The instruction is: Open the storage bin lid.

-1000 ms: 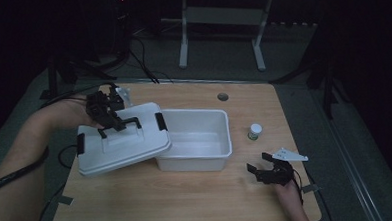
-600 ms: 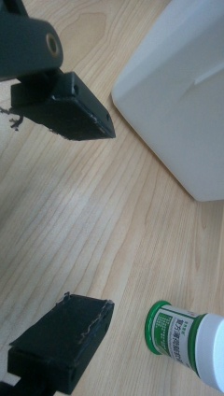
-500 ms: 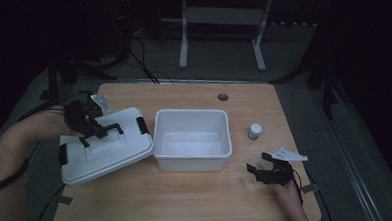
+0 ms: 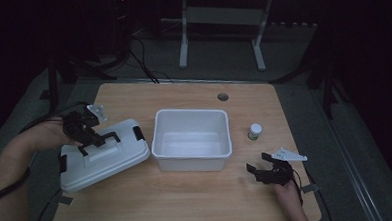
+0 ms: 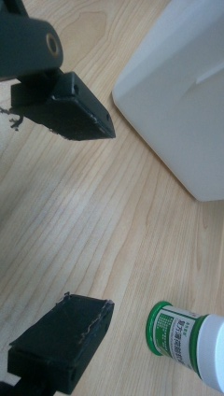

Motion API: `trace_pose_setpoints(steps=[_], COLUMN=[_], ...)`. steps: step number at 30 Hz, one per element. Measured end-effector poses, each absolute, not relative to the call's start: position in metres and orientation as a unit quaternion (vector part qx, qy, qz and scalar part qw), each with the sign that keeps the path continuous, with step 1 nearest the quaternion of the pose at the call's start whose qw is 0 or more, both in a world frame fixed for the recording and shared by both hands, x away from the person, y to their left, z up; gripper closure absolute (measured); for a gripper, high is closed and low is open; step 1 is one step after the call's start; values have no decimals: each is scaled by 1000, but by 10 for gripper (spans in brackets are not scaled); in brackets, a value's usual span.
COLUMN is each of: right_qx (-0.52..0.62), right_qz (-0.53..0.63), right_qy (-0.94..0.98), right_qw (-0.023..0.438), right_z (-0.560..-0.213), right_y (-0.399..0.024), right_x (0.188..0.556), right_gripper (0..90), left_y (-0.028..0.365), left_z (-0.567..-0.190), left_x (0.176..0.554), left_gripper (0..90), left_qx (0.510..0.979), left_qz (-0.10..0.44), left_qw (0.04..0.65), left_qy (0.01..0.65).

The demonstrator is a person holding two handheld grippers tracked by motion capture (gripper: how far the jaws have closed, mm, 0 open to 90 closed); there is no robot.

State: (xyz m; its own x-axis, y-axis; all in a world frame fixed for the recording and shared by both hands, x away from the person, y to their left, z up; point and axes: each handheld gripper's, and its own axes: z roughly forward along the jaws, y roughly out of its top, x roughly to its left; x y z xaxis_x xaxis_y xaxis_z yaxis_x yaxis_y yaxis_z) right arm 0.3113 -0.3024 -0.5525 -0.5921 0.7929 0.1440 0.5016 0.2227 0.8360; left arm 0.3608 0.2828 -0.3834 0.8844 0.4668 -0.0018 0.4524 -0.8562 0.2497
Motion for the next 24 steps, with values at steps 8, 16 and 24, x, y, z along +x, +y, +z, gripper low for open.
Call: trace_pose_setpoints(steps=[8,16,24], right_qx=[423,422,423], right_qz=[458,456,457], right_qy=[765,767,766], right_qw=[159,160,160], right_z=[-552,-553,-551], right_y=[-302,-301,-301], right_x=[311,311,311], right_gripper=[143,143,143], left_y=[290,293,288], left_z=[-411,-438,-464], left_x=[363,368,372], left_gripper=[836,836,835], left_qx=[960,955,954], left_qz=[19,3,-26], left_qw=[117,132,131], left_qy=[253,265,269])
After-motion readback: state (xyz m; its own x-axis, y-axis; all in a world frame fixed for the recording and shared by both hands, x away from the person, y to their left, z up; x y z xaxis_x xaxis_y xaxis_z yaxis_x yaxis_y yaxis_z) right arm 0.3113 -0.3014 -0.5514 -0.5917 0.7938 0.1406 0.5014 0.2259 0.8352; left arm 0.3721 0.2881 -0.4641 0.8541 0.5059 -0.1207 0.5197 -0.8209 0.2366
